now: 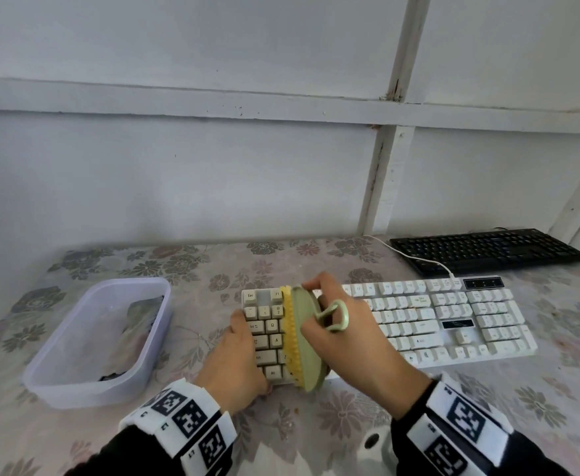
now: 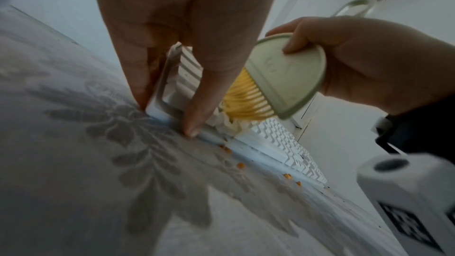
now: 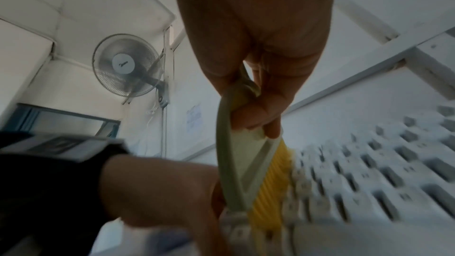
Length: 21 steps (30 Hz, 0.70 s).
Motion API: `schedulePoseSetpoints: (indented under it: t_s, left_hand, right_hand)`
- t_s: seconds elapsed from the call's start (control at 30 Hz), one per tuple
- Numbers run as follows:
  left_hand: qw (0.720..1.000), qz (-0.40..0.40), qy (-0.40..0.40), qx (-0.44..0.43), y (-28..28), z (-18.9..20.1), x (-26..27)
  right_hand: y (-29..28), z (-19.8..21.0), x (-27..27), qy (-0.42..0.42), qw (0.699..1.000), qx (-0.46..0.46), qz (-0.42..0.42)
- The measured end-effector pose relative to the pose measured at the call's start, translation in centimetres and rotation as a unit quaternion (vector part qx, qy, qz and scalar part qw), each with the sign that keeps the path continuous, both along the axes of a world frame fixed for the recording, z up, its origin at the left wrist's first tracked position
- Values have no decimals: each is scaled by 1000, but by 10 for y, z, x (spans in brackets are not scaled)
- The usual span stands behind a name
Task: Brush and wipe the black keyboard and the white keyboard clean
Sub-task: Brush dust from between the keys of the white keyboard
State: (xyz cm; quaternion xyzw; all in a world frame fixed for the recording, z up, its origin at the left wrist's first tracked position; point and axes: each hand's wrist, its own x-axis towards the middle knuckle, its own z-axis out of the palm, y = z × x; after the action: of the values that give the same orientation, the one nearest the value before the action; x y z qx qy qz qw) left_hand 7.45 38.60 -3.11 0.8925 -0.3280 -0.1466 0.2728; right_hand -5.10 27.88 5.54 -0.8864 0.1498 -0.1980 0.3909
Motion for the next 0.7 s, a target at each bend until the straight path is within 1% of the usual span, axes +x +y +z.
schedulePoseSetpoints:
  t_s: [0.1,0.17,0.23,0.37,0.47,0.53,0.63,0.7]
  left_hand:
    - [1000,2,-6,-3,0,-1,0]
    - [1000,4,-14,0,1,0,-1]
    - [1000,7,-12,6,1,2,-2]
    - [1000,2,-10,9,1,4,-3]
    - [1000,3,-13,15,1,4,-3]
    - [1000,3,-11,12,0,5,-3]
    - [1000,1,-8,10,0,3,-3]
    - [1000,1,-8,7,0,2,-2]
  right_hand:
    - [3,-7,-14,41,999,10,26]
    - [0,-3,-18,53,998,32,27]
    - [-4,7,-15,35,998,53,12]
    - [-6,25,0,-36,998,54,-27]
    - [-7,25,11,-56,997,42,-32]
    - [-4,16,11,-40,999,31,-17]
    - [3,0,0,-6,999,42,11]
    - [6,-5,-9,24,998,49,30]
